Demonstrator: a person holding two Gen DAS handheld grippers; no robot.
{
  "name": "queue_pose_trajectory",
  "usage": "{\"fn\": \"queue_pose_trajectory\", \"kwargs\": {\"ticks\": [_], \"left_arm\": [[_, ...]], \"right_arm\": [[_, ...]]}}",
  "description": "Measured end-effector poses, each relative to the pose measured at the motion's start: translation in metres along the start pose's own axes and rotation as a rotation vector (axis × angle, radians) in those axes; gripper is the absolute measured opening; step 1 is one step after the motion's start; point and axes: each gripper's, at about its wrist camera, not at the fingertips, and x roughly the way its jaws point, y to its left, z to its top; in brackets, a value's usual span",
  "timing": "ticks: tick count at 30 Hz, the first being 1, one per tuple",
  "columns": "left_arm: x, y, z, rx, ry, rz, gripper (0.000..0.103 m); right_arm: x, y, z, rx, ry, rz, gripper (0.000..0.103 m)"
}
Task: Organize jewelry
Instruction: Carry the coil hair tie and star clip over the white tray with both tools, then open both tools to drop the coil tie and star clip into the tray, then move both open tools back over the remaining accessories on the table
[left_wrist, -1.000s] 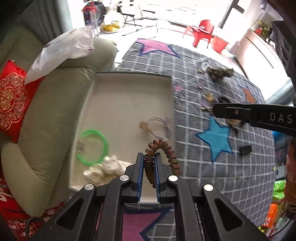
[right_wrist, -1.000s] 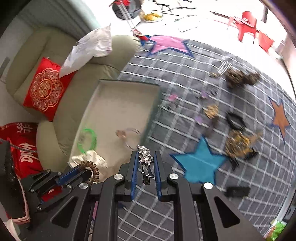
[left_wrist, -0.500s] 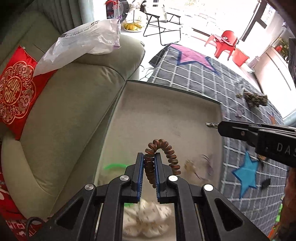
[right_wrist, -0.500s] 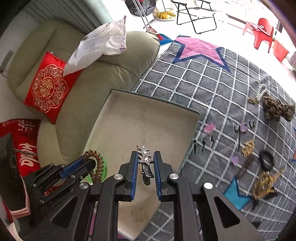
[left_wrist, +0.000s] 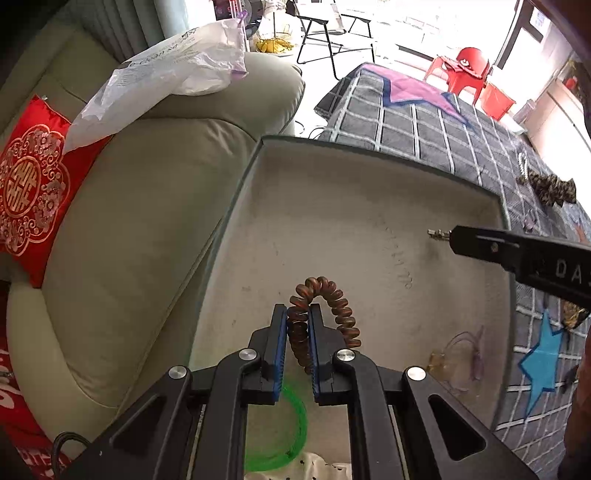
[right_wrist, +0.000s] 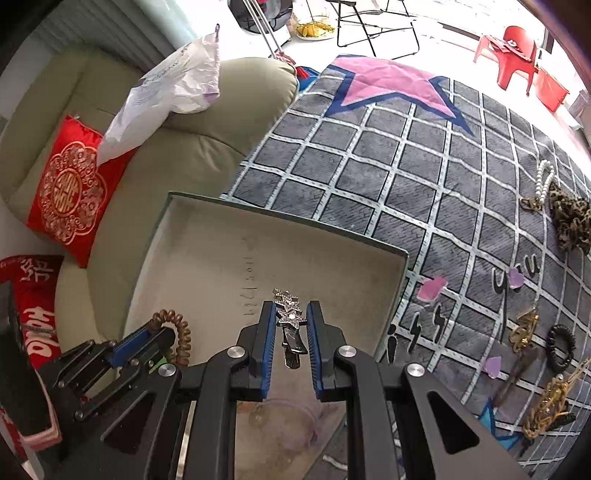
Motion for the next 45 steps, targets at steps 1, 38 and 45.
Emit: {"fn": "queue_pose_trajectory", "kwargs": {"ticks": [1,38,45], "left_arm": [[0.001,-0.001,-0.002,0.004,-0.003,0.008,0.013],[-0.047,-0.03,-0.022,0.058,0.016,0.07,0.103],[-0.07,-0.043,-0.031,0.076,0.016,0.062,0.103]], "right_arm": [[0.002,-0.001,-0.001,0.003,0.001,0.0,0.018],[-0.073,-0.056,-0.05,0.221,-0.001,0.044,0.084],[-0.098,-0.077,-0.079,0.272,-0.018,0.033,0.088]]}}
